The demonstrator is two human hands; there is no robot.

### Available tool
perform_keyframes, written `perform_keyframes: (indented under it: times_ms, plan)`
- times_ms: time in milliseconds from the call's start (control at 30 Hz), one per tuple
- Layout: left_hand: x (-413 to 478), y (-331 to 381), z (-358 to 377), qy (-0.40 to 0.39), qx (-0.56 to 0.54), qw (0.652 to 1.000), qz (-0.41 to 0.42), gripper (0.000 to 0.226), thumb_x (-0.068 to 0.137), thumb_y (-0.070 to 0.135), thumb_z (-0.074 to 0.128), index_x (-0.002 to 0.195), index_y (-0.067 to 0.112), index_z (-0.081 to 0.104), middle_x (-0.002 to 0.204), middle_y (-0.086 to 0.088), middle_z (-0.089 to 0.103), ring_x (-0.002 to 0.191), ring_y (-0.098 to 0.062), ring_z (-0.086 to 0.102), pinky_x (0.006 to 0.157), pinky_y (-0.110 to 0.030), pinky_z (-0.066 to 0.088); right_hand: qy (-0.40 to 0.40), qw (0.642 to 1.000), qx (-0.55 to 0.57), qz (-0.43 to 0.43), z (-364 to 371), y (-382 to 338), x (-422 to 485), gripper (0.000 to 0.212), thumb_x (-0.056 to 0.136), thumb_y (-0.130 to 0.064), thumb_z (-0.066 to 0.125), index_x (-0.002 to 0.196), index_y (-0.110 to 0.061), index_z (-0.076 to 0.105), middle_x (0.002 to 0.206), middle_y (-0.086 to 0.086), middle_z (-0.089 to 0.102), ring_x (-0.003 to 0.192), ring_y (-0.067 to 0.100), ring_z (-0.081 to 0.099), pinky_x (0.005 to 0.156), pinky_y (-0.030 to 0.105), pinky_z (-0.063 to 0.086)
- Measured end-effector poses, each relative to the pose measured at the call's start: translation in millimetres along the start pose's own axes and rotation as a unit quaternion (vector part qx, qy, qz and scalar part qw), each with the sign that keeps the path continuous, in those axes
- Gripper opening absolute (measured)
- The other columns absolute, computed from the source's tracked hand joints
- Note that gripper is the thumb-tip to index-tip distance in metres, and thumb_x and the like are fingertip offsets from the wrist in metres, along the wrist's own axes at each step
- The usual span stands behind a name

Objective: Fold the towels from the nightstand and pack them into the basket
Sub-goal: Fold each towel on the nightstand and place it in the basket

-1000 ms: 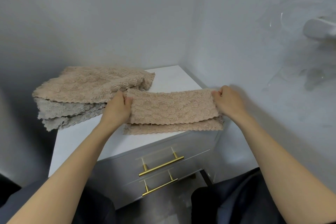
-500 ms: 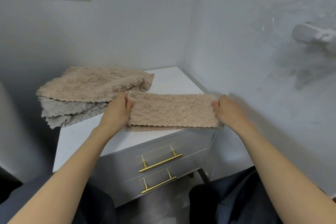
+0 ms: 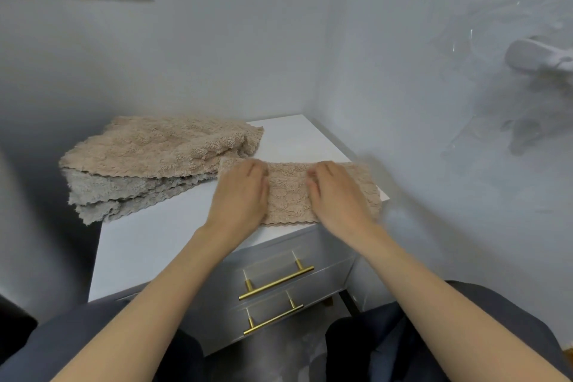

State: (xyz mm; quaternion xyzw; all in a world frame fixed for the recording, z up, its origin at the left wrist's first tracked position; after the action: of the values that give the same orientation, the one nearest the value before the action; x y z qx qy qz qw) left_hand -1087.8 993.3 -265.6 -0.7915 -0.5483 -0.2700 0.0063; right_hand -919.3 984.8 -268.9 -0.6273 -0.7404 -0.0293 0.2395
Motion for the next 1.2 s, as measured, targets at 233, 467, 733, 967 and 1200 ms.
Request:
perform_keyframes:
  times_ms: [233, 467, 733, 967, 1200]
  plan:
    - [0, 10, 42, -0.151, 0.039, 0.988, 0.008, 0.051, 0.104, 0.03, 0.014, 0.153, 0.014, 0.008, 0.161, 0.001, 0.005, 0.147, -0.011, -0.001, 0.117, -0.031, -0.007, -0.143, 0.989, -0.028, -0.021, 35, -10, 2, 0.051, 0.105, -0.031, 0.015, 0.153, -0.015, 0.016, 0.16, 0.0, 0.014, 0.148, 0.018, 0.006, 0.119, 0.038, 0.001]
    - [-1, -6, 41, -0.185, 0.043, 0.981, -0.046, 0.056, 0.101, 0.039, 0.011, 0.153, 0.021, -0.001, 0.16, 0.006, -0.005, 0.146, -0.009, -0.008, 0.118, -0.035, -0.011, -0.185, 0.978, -0.069, 0.068, 36, 21, 0, 0.051, 0.099, -0.05, 0.006, 0.149, -0.044, -0.003, 0.16, -0.011, -0.007, 0.148, 0.022, -0.01, 0.115, 0.046, -0.012]
    - [-5, -22, 29, -0.198, 0.064, 0.972, -0.11, 0.065, 0.099, 0.049, 0.013, 0.153, 0.017, -0.002, 0.16, 0.001, -0.01, 0.147, -0.013, -0.009, 0.119, -0.038, -0.008, -0.215, 0.961, -0.036, 0.171, 15, 57, -5, 0.054, 0.1, -0.05, 0.013, 0.151, -0.039, 0.0, 0.161, -0.003, -0.009, 0.147, 0.031, -0.004, 0.117, 0.045, -0.001]
    - [1, -6, 15, -0.114, 0.033, 0.991, -0.065, 0.06, 0.101, 0.042, 0.02, 0.152, 0.01, 0.02, 0.16, -0.005, 0.014, 0.147, -0.014, 0.008, 0.119, -0.033, -0.002, -0.143, 0.963, -0.058, 0.219, -18, 66, -2, 0.054, 0.095, -0.039, 0.038, 0.146, -0.022, 0.03, 0.142, 0.012, 0.04, 0.13, 0.032, 0.028, 0.1, 0.042, 0.033]
    - [26, -4, 16, -0.131, 0.031, 0.991, 0.008, 0.051, 0.104, 0.032, 0.024, 0.151, 0.012, 0.021, 0.158, -0.003, 0.022, 0.145, -0.016, 0.017, 0.119, -0.033, 0.006, -0.176, 0.935, 0.014, 0.306, -23, 74, 11, 0.04, 0.086, -0.026, 0.052, 0.122, -0.008, 0.048, 0.119, 0.013, 0.054, 0.126, 0.034, 0.033, 0.095, 0.039, 0.034]
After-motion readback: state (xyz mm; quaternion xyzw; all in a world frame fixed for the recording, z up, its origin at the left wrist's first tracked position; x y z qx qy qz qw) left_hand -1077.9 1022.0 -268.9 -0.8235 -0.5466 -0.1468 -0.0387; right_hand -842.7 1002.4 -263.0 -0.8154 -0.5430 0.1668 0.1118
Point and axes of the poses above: each hand's wrist, its own x-axis towards the middle knuckle, its own z-axis out of the palm, y = z × x, the point moved 3 cm from there along x, towards the middle knuckle
